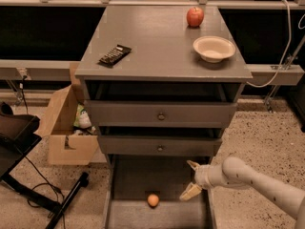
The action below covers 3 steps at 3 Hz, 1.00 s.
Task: Pick orange from bottom drawer and place on counter
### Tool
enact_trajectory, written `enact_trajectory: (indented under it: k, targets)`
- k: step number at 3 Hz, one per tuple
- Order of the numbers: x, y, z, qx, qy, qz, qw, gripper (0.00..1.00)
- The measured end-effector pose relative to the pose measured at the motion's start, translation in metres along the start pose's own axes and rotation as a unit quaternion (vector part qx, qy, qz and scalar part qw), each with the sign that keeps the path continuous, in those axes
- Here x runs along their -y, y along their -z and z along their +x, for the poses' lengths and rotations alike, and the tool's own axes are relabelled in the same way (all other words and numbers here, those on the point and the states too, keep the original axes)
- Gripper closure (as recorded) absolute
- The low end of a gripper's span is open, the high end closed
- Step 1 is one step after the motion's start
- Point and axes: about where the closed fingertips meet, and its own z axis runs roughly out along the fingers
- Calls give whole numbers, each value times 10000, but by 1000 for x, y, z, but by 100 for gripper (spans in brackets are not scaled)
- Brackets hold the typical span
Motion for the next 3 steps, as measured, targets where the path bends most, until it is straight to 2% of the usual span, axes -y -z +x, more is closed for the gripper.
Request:
enact_trajectory:
  k: [1,2,3]
  targets:
    - [-4,-30,-2,23,110,-233,9997,0]
    - [-24,-93,9,105,115,-638,9978,0]
    - [-49,-150,19,156,100,-1062,9942,0]
